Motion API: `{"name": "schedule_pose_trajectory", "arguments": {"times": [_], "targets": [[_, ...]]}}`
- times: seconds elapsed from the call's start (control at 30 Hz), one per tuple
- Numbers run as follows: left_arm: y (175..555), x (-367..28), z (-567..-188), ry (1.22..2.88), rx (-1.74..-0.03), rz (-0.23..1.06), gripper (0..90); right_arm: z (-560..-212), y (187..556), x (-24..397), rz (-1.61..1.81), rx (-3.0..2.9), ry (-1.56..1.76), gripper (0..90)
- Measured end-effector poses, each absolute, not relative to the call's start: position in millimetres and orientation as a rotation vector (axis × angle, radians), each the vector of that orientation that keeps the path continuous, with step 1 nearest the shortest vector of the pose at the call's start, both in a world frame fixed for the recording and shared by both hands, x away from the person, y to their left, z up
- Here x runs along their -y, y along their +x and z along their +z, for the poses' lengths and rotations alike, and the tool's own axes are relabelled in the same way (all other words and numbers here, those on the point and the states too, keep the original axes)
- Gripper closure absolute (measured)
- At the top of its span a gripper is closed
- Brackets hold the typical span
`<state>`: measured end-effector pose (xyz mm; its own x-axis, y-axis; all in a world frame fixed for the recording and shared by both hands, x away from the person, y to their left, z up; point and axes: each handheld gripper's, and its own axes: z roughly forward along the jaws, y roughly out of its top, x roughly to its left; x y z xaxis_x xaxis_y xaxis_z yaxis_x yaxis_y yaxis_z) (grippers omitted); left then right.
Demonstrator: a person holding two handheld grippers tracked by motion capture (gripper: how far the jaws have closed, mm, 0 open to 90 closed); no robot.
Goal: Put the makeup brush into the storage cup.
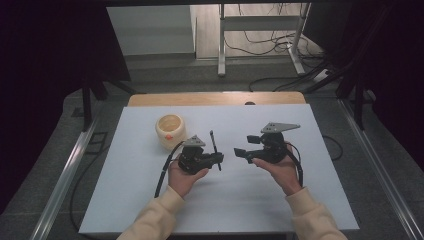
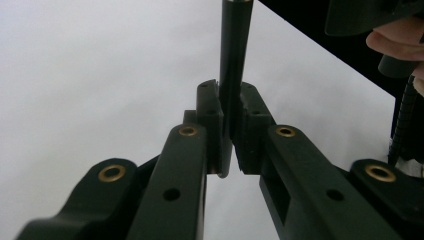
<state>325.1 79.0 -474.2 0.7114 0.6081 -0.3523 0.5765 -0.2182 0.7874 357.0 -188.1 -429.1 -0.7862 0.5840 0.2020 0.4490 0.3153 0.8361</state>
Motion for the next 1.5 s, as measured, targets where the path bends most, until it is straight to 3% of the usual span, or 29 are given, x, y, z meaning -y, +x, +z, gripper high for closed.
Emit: {"name": "schedule_pose_trajectory", "arguments": {"times": [1.5], "targets": [[319.0,-128.4,-462.9,1.801,-0.947,0.072,83.3,-495.1,317.7,276.9,1.242,-2.401,1.063,15.5]]}}
